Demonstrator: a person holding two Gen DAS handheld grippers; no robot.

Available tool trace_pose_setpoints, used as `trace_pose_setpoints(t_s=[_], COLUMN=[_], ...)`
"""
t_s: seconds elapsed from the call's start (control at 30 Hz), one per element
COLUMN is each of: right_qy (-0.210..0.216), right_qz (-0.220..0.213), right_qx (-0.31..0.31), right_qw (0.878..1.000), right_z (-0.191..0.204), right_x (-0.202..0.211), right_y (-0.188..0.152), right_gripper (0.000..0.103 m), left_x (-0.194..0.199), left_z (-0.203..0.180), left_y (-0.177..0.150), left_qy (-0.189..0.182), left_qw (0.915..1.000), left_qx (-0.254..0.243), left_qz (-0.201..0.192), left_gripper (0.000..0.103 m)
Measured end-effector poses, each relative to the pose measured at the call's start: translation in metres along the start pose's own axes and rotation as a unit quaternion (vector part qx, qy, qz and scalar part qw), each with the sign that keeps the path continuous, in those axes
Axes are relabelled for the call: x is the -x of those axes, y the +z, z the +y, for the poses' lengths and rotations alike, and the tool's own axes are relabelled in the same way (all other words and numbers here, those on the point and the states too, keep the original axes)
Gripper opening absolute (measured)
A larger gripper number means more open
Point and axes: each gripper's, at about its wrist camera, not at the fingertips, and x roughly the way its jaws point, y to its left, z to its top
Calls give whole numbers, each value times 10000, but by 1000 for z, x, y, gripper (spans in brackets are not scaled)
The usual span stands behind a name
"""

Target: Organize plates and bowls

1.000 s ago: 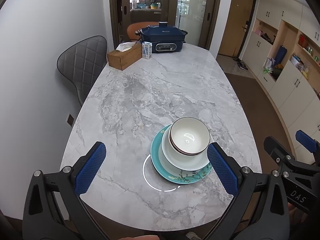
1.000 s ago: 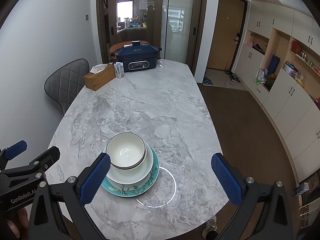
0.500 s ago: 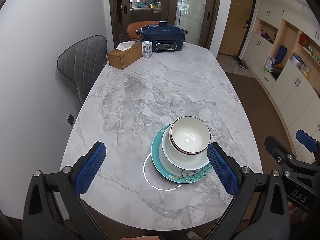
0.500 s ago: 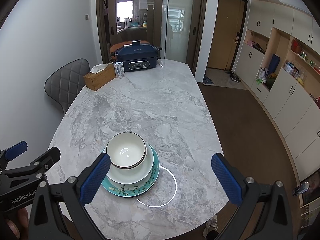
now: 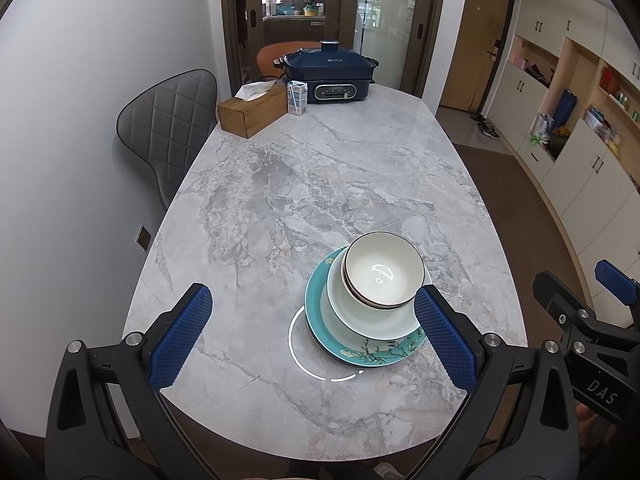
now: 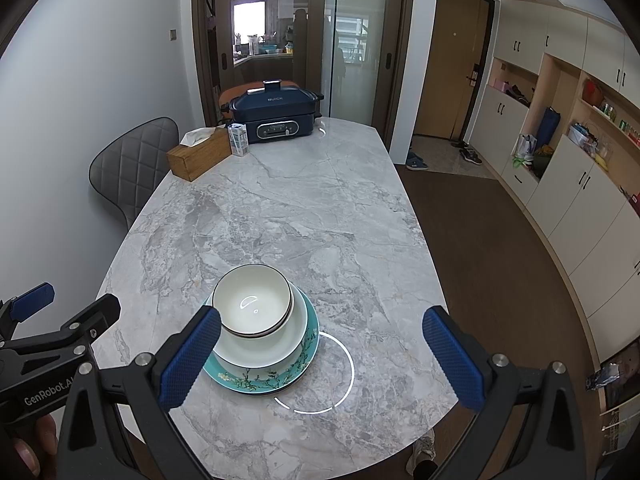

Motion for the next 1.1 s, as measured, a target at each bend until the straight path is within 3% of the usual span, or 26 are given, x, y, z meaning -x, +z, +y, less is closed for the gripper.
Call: trace_pose_setpoints(t_s=[1.1], right_qy=[16], right_qz=[32], right_qx=[-17], right_qw=[10000], right_z=[0], right_x=[0], right_y=[-3], right_gripper=[103], left_x=[0], left_z=[-1], left_y=[-1], left_qy=[9], left_qw=[9999], left_qx=[-95], left_qz=[-145], left_gripper=[103])
